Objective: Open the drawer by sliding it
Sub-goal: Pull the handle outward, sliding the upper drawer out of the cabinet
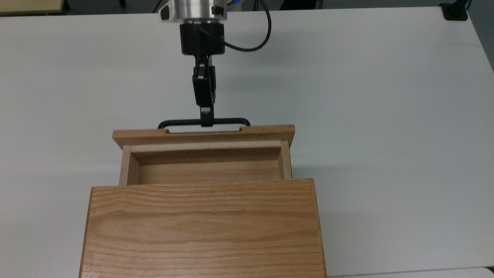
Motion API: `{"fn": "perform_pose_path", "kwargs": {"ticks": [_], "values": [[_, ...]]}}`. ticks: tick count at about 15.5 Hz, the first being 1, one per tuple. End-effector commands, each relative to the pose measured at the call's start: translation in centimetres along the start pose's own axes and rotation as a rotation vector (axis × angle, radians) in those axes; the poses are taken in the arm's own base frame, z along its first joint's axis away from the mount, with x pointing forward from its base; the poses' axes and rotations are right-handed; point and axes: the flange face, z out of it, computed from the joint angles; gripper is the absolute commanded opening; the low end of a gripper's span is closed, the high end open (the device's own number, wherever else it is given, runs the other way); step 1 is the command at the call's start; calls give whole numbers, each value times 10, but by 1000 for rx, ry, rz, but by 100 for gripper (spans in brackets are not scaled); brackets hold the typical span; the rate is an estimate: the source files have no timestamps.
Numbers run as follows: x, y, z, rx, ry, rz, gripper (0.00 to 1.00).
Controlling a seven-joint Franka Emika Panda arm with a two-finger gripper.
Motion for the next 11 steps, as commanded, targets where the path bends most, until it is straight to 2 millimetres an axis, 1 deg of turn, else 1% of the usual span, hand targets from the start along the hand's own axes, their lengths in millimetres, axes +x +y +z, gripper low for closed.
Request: {"fn": "perform_pose_path", "kwargs": {"ticks": [1,3,7,9,11], "values": [[-11,5,-56,13,-26,39,5],[-10,5,-68,-10,-26,42,5],[-10,7,-73,-68,-27,40,5],[-6,5,-79,-92,-22,46,6],[-4,4,-84,-126,-21,46,9]]}}
